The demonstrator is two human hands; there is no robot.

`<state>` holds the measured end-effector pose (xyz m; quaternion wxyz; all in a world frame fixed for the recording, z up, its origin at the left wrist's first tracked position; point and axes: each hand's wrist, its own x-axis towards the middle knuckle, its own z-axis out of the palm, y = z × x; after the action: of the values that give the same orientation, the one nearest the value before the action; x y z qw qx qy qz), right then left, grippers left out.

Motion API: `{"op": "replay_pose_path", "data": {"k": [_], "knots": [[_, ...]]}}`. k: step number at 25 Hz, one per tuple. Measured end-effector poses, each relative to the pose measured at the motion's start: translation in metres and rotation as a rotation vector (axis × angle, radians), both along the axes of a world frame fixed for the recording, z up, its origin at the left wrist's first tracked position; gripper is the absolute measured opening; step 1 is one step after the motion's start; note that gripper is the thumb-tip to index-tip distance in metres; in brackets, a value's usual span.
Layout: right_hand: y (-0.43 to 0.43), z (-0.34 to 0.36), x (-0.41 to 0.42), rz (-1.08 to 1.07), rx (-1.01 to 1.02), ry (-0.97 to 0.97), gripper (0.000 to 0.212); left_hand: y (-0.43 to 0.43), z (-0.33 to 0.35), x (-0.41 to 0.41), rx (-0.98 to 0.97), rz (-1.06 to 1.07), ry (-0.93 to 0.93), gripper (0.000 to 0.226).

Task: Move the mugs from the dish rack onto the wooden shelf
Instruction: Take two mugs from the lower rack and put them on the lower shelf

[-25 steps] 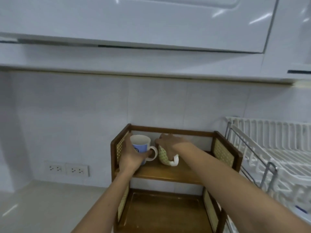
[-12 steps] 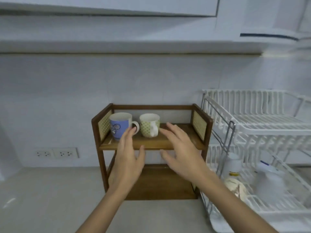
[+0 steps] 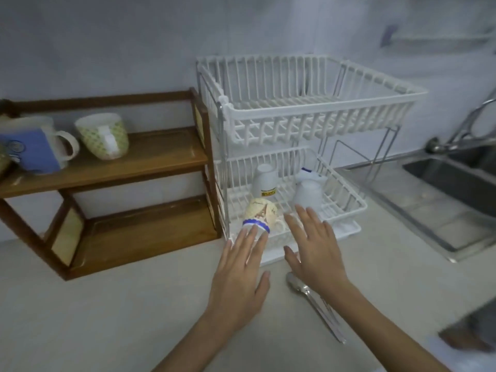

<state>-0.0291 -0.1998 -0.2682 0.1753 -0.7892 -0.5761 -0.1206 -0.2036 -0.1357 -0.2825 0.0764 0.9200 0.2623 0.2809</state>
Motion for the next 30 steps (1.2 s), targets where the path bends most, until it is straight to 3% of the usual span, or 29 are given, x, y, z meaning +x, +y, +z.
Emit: {"op": "replay_pose_path", "data": {"k": [4,9,14,20,23,26,28,30], "knots": [[0.006,-0.027,0.066,-0.088,-0.114,0.037,0.07,0.012,-0.008,0.073,-0.107,0.057,0.131,0.069],[0.046,-0.021,0.132,-0.053,-0.11,0.034,0.07,0.057,-0.003,0.145,-0.198,0.341,0.183,0.07],[0.085,-0.021,0.168,-0.007,-0.203,0.141,0.073,0.085,-0.004,0.172,-0.398,0.613,0.403,0.088],[0.109,-0.022,0.195,0.079,-0.279,0.259,0.076,0.092,-0.012,0.175,-0.499,0.761,0.411,0.112],[0.122,-0.013,0.205,0.084,-0.393,0.298,0.089,0.091,-0.016,0.175,-0.476,0.763,0.341,0.109],[0.127,-0.01,0.21,0.117,-0.428,0.339,0.086,0.089,-0.015,0.173,-0.447,0.754,0.201,0.105],[0.124,-0.01,0.212,0.153,-0.364,0.404,0.083,0.085,-0.006,0.172,-0.398,0.708,0.051,0.104],[0.115,-0.005,0.215,0.175,-0.174,0.545,0.08,0.072,0.008,0.17,-0.339,0.634,-0.15,0.104]]}}
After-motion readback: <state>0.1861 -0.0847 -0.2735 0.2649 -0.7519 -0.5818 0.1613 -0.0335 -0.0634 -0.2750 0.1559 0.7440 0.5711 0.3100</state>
